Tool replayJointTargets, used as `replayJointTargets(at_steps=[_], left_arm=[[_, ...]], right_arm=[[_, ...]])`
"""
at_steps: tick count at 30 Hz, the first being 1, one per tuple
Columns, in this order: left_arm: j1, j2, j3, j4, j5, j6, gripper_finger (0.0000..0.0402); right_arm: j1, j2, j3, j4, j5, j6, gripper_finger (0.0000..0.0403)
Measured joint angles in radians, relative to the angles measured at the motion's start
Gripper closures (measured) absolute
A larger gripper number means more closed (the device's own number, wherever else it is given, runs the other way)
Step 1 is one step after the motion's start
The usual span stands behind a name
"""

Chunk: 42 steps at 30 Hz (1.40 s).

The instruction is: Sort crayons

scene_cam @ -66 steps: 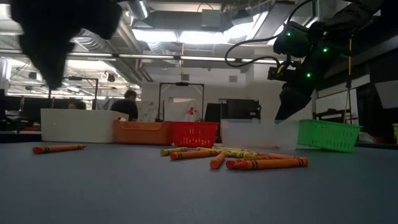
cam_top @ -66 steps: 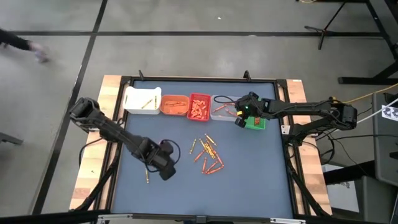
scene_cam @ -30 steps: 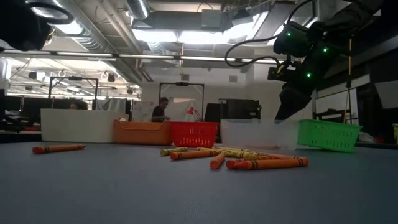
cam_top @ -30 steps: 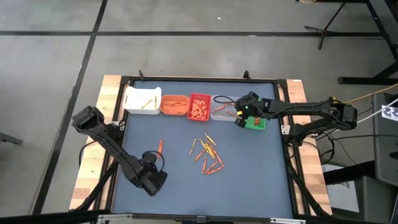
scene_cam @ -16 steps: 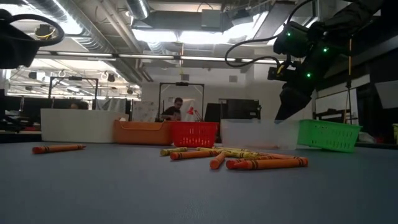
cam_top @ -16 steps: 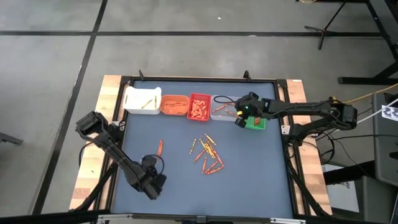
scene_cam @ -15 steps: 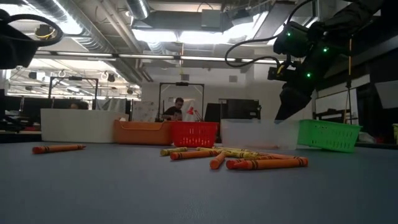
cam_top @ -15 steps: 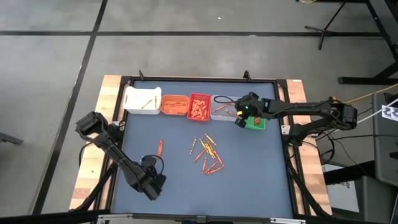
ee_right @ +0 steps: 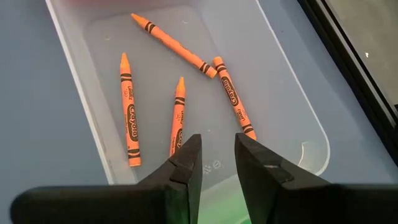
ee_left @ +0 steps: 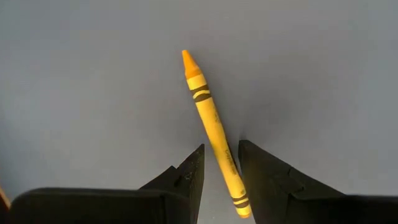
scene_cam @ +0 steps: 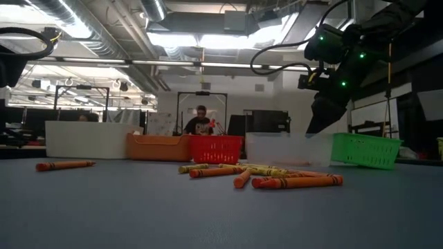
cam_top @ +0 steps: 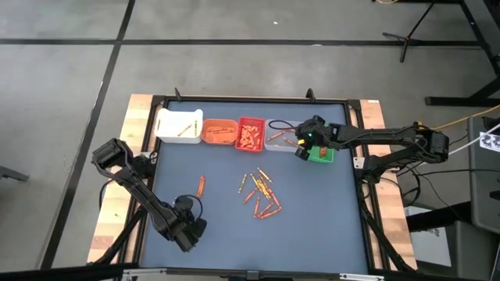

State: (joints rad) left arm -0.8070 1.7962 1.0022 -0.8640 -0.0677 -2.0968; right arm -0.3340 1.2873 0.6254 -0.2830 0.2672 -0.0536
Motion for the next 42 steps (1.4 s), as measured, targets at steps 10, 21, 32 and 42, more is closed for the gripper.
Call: replayJointTargets(at_steps=[10, 21, 32, 42], left_arm=[[0.0, 0.003, -0.002, 0.012, -0.035, 0.004, 0.0348], [-0.001, 0.003, -0.003, 0.008, -0.07, 0.036, 0.0395], [0.0, 0.003, -0.004, 0.008, -0.08, 0.039, 0.0394], [0.0, 0.0, -0.006, 0.01, -0.099, 0.039, 0.0393]], right_arm=[[0.0, 0.0, 0.0, -0.001, 0.0, 0.0, 0.0308], [0.0, 0.0, 0.0, -0.011, 0.023, 0.0, 0.0308], [0.0, 0.0, 0.0, -0.127, 0.144, -0.001, 0.0308], [0.0, 0.0, 0.0, -0.109, 0.144, 0.0, 0.0308]])
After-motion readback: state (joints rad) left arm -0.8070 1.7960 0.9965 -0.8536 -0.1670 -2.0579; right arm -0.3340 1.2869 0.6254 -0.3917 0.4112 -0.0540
